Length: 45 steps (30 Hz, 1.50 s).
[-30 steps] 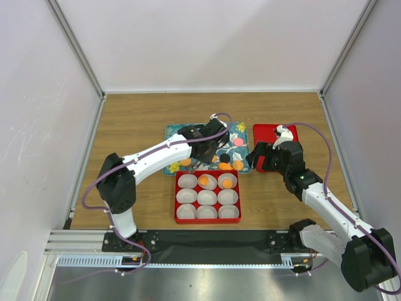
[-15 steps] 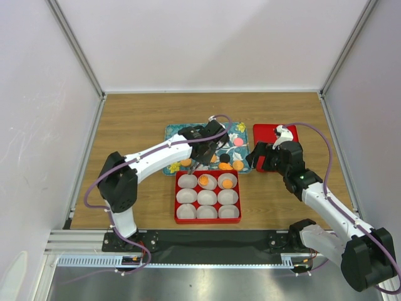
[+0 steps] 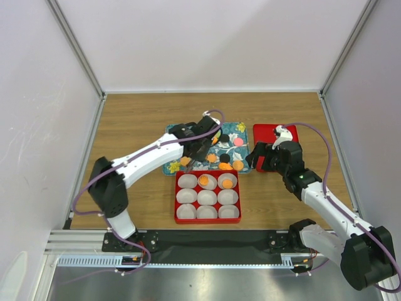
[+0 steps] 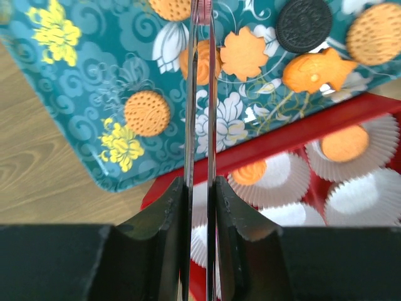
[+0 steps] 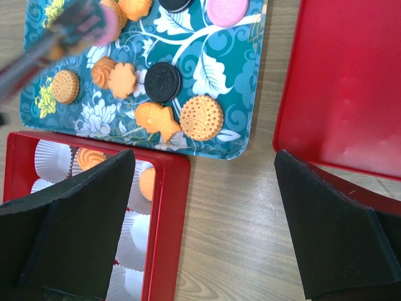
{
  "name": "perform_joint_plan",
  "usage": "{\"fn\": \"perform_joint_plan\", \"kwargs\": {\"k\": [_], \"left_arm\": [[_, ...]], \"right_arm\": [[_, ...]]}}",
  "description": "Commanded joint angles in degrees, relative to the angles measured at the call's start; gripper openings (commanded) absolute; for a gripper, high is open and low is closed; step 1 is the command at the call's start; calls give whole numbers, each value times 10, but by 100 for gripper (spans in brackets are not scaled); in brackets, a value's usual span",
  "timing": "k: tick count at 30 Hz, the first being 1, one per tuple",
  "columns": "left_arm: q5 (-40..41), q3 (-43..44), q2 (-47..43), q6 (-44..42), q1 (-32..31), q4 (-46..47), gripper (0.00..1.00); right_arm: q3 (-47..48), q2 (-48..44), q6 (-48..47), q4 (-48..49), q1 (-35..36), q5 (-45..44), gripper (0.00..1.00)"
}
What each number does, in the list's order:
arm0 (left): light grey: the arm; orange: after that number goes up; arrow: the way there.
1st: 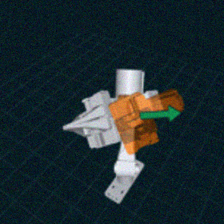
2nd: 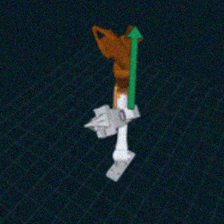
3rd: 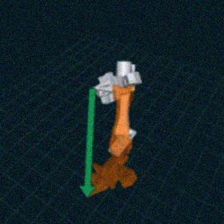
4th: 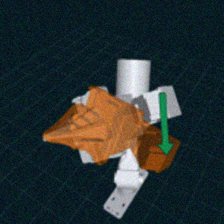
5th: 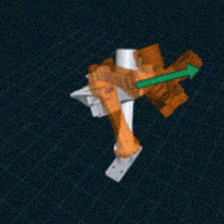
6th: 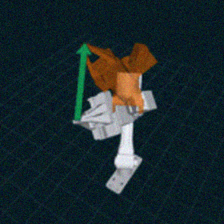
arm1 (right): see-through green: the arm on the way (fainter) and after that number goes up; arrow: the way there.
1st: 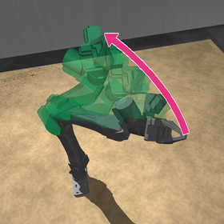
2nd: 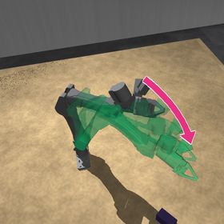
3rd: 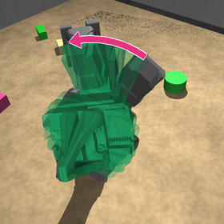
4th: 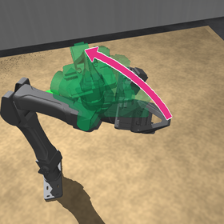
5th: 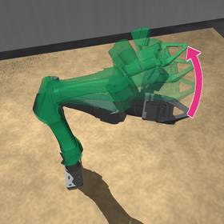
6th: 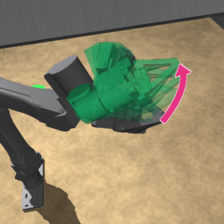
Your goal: Pack the cookies
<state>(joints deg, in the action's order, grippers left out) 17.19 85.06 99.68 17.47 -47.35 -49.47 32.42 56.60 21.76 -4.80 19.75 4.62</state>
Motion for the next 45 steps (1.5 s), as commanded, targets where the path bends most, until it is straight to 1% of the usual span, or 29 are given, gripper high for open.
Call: {"fn": "perform_joint_plan", "kwargs": {"k": [1, 4, 6, 7, 14, 20, 23, 27, 38, 45], "left_arm": [[-4, 9, -89, 2, 3, -16, 24], [-9, -23, -143, 7, 3, -31, 25], [-8, -40, -169, 12, 3, -56, 25], [-8, -47, -197, 14, 3, -63, 25], [-17, -123, -320, 44, 2, -123, 25], [-48, -182, -388, 53, -11, -135, 26], [-63, -208, -393, 55, -24, -126, 26], [-59, -226, -387, 60, -45, -122, 25], [-60, -256, -380, 66, -56, -99, 27], [-59, -263, -382, 68, -64, -101, 28]], "right_arm": [[4, 3, -9, 21, -1, 2, 100], [5, 3, -9, 20, -1, 3, 100], [7, 4, -9, 20, -1, 3, 100], [6, 3, -9, 19, -1, 3, 99], [7, 7, -9, 22, 0, 4, 100], [9, 18, -8, 27, 0, 11, 100], [8, 21, -8, 29, 3, 12, 99], [8, 21, -8, 26, 3, 10, 100], [7, 19, -8, 25, 3, 7, 100], [7, 20, -8, 25, 3, 7, 100]]}}
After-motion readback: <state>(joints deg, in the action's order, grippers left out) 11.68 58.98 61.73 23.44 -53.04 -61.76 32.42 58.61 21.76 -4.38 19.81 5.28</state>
